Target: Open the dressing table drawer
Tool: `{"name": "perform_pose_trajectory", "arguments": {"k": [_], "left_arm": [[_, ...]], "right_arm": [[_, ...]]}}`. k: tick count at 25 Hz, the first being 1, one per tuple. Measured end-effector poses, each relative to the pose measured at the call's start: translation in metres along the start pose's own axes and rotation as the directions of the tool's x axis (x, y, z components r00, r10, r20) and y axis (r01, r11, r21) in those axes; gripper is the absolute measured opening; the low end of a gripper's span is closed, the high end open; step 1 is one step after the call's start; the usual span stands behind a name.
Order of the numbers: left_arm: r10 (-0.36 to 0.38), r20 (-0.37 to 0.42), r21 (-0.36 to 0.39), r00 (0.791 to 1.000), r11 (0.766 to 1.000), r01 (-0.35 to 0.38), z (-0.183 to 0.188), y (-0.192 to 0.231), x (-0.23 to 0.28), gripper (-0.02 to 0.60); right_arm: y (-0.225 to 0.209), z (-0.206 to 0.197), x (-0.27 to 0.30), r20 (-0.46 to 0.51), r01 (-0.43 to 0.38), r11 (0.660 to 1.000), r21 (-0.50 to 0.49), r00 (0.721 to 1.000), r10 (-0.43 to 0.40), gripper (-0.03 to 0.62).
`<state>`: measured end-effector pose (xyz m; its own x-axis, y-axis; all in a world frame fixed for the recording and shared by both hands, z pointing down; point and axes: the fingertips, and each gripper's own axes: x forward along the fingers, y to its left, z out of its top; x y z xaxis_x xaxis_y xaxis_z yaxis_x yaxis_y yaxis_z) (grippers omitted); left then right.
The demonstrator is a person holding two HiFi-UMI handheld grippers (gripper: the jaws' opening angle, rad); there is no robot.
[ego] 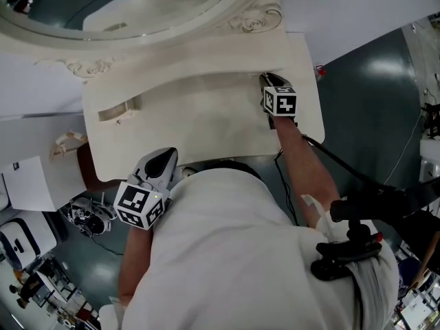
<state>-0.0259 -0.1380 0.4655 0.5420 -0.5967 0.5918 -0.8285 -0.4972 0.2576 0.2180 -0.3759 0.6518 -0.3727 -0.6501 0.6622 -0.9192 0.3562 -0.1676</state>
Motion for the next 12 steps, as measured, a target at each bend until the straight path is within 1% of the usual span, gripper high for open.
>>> {"name": "perform_pose_trajectory", "arguments": {"k": [12], "left_arm": [[-0.019, 0.002, 0.009, 1.0, 1.0, 0.019, -0.004, -0.004, 0.002, 0.003]], "right_arm": [[0.004, -0.017, -0.011, -0.015, 0.0, 1.0, -0.013, 1.0, 0.0, 0.095]]}}
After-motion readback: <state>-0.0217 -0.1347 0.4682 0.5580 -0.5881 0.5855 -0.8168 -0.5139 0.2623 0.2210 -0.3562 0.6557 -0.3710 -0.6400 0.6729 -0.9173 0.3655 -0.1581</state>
